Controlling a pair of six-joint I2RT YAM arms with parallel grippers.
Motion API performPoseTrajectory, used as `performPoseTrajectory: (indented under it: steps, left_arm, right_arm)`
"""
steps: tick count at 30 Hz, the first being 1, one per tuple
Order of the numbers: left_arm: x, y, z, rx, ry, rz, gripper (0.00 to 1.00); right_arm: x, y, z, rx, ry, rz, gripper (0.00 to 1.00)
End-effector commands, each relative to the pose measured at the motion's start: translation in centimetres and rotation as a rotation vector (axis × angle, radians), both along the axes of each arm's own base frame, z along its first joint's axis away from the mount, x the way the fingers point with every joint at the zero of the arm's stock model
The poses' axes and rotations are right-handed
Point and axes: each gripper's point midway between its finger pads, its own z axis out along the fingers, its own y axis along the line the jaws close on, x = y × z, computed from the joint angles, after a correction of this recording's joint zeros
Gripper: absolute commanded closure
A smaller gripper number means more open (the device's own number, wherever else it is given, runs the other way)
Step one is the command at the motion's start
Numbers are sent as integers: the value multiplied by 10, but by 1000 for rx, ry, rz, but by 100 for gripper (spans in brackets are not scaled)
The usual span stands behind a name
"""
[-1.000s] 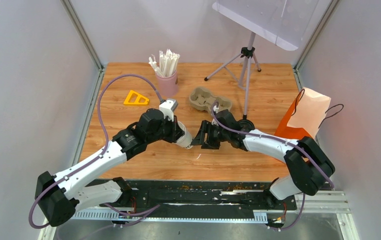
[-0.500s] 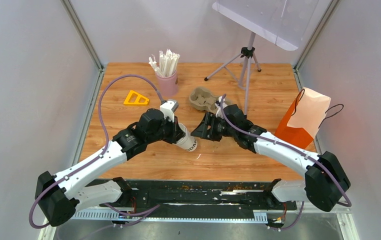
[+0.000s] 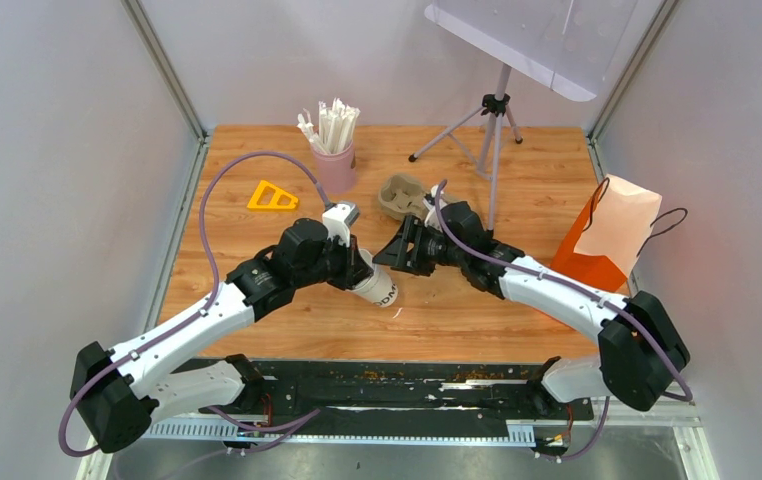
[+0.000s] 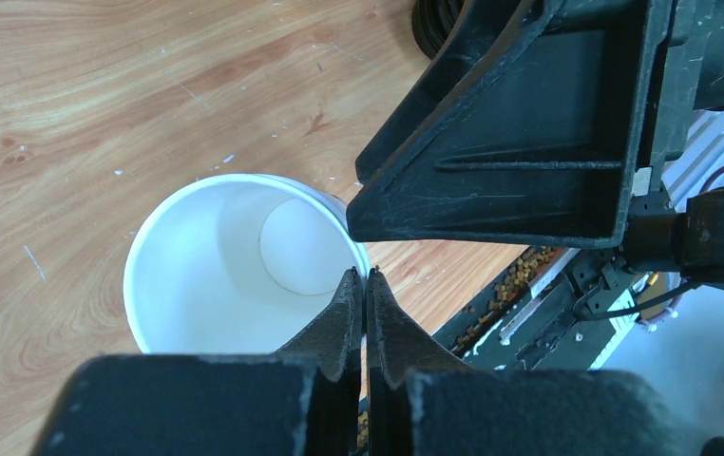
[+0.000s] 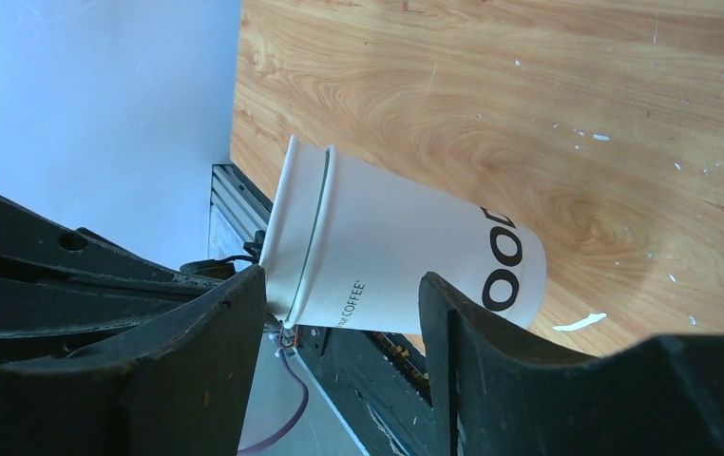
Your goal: Pack the takeout coffee
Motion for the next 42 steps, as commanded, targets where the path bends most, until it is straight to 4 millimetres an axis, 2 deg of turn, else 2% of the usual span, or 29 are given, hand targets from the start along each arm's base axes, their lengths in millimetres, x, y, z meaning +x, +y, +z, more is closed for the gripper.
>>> performPoseTrajectory:
  steps: [1,14,22,26,33,42]
  left_arm:
    - [8,-5,14,-35,-53,-5,100]
    - [10,-7,19,-50,-63,-2,100]
    - [12,-7,21,-55,-68,8,100]
    - [13,-7,22,-55,-70,13,100]
    - [14,-3,22,-33,-77,21,100]
    - [13,2,20,45,-84,-11,100]
  right_arm:
    - [6,11,19,56,-29,6,40]
    - [2,15,-10,7,24,10,42]
    - [0,11,-29,-41,49,6,42]
    - [0,12,-32,-51,45,9,43]
    - [-3,3,-52,-132,71,4,42]
    - [-1,0,-56,-170,55,6,43]
